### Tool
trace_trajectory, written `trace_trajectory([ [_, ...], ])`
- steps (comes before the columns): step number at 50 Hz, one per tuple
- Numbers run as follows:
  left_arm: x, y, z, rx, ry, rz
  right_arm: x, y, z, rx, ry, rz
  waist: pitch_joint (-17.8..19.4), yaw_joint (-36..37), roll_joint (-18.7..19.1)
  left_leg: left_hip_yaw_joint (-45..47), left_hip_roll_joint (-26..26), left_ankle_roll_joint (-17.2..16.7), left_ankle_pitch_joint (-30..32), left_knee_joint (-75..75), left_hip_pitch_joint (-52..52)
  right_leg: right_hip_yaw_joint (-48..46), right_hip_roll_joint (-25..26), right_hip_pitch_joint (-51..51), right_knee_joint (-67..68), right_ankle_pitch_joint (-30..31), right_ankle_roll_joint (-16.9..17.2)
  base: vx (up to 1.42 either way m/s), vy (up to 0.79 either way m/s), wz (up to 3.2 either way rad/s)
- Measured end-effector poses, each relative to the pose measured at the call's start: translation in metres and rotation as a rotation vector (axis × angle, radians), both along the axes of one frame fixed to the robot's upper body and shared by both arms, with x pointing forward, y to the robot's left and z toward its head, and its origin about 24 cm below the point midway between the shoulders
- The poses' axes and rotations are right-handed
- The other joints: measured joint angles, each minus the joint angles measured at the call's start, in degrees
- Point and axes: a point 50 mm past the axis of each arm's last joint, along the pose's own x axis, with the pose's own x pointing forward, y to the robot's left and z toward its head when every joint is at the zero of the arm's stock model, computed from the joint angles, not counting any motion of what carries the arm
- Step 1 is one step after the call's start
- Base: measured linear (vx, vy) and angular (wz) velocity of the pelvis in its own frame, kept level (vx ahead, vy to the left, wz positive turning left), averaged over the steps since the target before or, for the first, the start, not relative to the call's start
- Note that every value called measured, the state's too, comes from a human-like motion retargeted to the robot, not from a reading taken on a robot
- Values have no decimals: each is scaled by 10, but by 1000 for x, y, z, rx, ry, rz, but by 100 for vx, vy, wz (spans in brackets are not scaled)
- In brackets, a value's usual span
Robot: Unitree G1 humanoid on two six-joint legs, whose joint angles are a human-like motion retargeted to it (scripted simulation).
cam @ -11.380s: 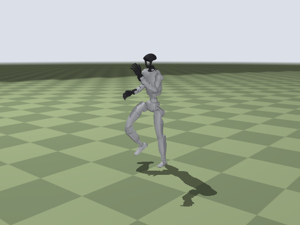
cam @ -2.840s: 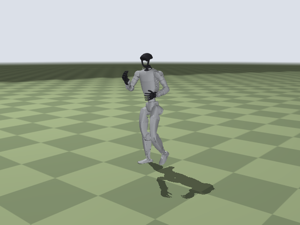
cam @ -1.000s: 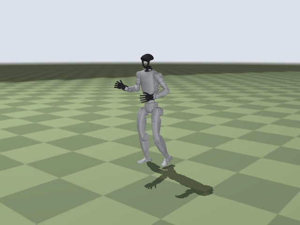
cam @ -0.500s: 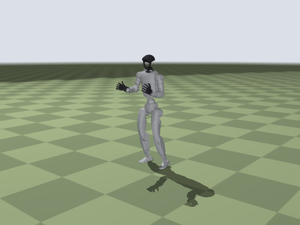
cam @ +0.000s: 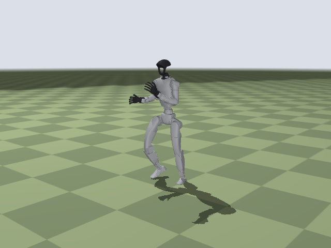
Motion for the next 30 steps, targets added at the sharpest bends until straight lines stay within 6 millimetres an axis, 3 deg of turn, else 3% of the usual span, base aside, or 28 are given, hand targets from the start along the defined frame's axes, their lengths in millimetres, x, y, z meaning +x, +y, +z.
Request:
trace_trajectory([
  [2, -16, 22, -58, -5, 215, 72, 29, 22, 32, 14, -158, 30, -8, 36, -29, 12, -32, 26, -8, 59, -28, 10, -1, 74, -170, -8, -12, 6, -19, -50],
  [3, -30, 32, -81, -23, 311, 91, 40, 34, 52, 31, -247, 45, -13, 60, -45, 22, -45, 41, -8, 115, -57, 12, -5, 107, -241, -39, -25, 1, -23, -79],
  [6, -81, 58, -128, -19, 581, 109, 53, 64, 116, 102, -527, 100, -21, 155, -82, 72, -26, 51, 64, 378, -203, 25, -11, 173, -400, -93, -54, -1, -22, -105],
  [8, -111, 73, -141, 43, 727, 111, 48, 72, 160, 96, -709, 146, -12, 232, -93, 118, 20, 45, 105, 537, -281, 48, -19, 198, -455, -82, -50, 2, -13, -133],
  [12, -154, 97, -145, 106, 904, 121, 31, 82, 233, -82, -1004, 210, 22, 348, -96, 156, 94, 47, 20, 772, -374, 97, -39, 219, -491, -42, -19, 1, -7, -125],
  [15, -175, 108, -150, 57, 960, 181, 18, 94, 263, -172, -1147, 212, 22, 378, -111, 145, 101, 33, -14, 885, -432, 112, -54, 226, -510, -26, -20, 3, -4, -59],
  [17, -177, 112, -152, 45, 952, 222, 11, 103, 274, -169, -1215, 230, 13, 382, -127, 142, 107, 40, -22, 932, -459, 116, -62, 225, -521, -27, -27, 4, 0, -24],
  [20, -163, 111, -158, 35, 903, 256, 0, 113, 282, -139, -1283, 290, -5, 374, -139, 130, 104, 48, -14, 953, -472, 120, -65, 220, -525, -33, -32, 1, 2, -1],
  [22, -142, 101, -163, -8, 836, 259, -2, 116, 278, -129, -1283, 331, -14, 355, -138, 113, 79, 38, 2, 919, -460, 118, -61, 219, -520, -39, -31, 2, 8, 8],
  [25, -97, 74, -155, -113, 671, 224, 9, 114, 253, -113, -1173, 364, -27, 312, -133, 92, 30, 16, 33, 802, -407, 111, -54, 217, -506, -51, -25, 2, 10, 20],
  [27, -61, 53, -130, -188, 513, 161, 26, 110, 218, -104, -997, 351, -32, 281, -127, 88, 6, 3, 78, 657, -337, 108, -45, 215, -488, -57, -24, 4, 13, 15],
  [30, -21, 21, -59, -247, 208, 6, 47, 98, 146, -205, -661, 286, -35, 228, -106, 100, -14, -5, 104, 378, -191, 103, -20, 206, -448, -62, -23, 5, 18, 21],
])
